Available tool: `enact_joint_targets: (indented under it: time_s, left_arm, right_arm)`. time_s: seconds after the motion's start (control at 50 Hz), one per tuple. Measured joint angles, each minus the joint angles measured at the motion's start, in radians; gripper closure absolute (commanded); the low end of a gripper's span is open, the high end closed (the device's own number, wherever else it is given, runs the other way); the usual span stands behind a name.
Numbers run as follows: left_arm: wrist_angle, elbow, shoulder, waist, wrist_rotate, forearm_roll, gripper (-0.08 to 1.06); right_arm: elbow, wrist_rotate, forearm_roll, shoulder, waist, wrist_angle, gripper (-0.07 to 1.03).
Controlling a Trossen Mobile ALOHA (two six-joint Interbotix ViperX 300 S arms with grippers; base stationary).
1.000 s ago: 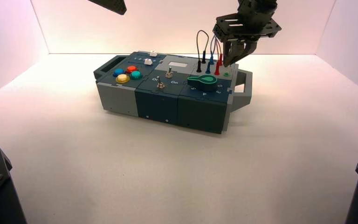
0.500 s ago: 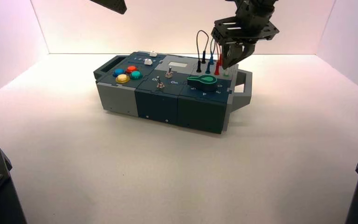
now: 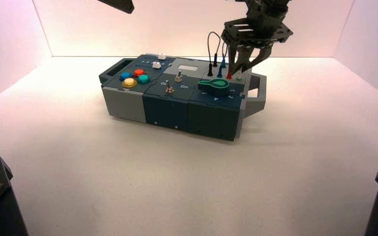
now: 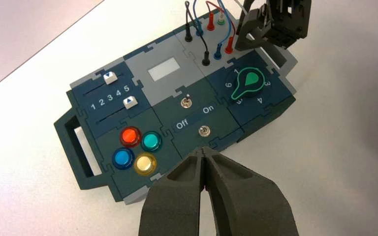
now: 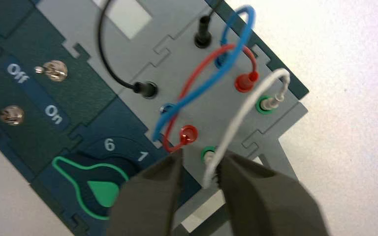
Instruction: Insert the white wire.
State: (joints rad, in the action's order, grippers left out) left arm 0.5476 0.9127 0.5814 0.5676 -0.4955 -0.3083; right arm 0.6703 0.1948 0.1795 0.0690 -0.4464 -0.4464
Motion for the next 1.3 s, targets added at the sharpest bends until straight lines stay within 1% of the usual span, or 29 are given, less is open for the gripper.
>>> enact_joint_targets:
  time_s: [0.18,0.36,0.42,0.58,0.7,0.92,1.12,1.3]
  left_arm:
    - [-0.017,-0.002,0.000,0.000,0.000,0.002,1.01]
    - [-0.051,0.002,0.000,0.000,0.000,0.002,1.01]
    - [-0.064,0.003,0.002,0.000,-0.002,0.002,1.01]
    - [-0.123,0.026,0.021,0.000,-0.002,0.002,1.01]
    - [-0.132,0.029,0.026,0.000,0.000,0.003,1.01]
    - [-0.141,0.029,0.020,0.000,-0.002,0.005,1.01]
    - [-0.143,0.029,-0.028,0.000,0.000,0.006,1.01]
    - [-0.143,0.029,-0.034,0.000,-0.002,0.006,1.01]
  right_arm:
    - [0.000,0.000,0.000,-0.029,0.000,-0.002,0.48]
    - [0.000,-0.002,-0.003,-0.063,0.000,-0.025,0.48]
    - [-0.002,-0.002,-0.005,-0.071,0.000,-0.044,0.48]
    - [-0.021,-0.002,-0.006,-0.081,0.002,-0.137,0.48]
    - [-0.028,-0.002,-0.008,-0.091,0.002,-0.172,0.48]
    - [-0.028,-0.002,-0.008,-0.120,0.002,-0.179,0.48]
    - [-0.014,-0.002,-0.009,-0.153,0.002,-0.179,0.48]
    - [-0.011,-0.002,-0.008,-0.173,0.000,-0.179,0.48]
